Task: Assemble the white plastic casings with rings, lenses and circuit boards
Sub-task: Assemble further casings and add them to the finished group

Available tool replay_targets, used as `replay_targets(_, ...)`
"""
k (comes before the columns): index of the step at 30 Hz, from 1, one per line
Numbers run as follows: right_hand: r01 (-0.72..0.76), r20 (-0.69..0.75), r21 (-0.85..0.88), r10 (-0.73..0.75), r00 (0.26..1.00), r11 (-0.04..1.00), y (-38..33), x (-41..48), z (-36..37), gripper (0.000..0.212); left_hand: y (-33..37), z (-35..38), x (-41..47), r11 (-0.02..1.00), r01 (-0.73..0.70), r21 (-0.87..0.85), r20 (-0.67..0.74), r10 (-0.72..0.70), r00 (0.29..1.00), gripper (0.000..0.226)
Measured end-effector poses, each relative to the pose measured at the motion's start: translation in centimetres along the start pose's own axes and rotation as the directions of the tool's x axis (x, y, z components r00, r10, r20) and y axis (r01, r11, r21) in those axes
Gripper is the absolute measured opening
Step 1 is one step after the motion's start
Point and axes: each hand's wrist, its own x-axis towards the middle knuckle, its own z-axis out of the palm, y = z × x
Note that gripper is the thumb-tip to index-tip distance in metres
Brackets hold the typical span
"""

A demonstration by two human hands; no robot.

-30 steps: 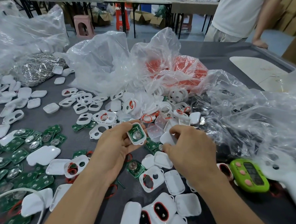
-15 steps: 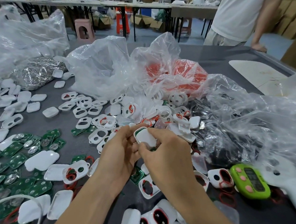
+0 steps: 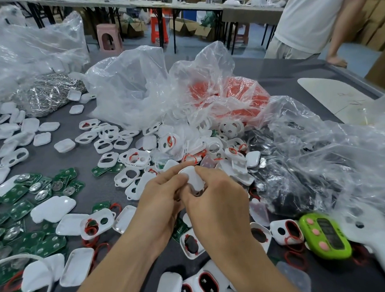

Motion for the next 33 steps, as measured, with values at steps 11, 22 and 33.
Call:
replay_targets(11,0.049,-0.077,-0.070,-0.054,0.996,0.996,-0.1,-0.1,0.3,0.024,0.0,-0.2,0.1,1.000,-0.027,-0.005,0.024,0.027,0.999,0.030)
replay_targets(22,0.209,-0.063,-0.066,-0.213,0.975,0.976,0.6,-0.3,0.7,0.038,-0.3,-0.4,-0.1,0.993,-0.095,0.072,0.016,0.094,0.995,0.028)
replay_targets(33,-0.392,0.441,0.546,0.144,0.886,0.740,3.5,2.5,-1.7,0.015,0.0,-1.1,0.5,0.995,-0.043,-0.095,0.113,0.053,0.992,0.036)
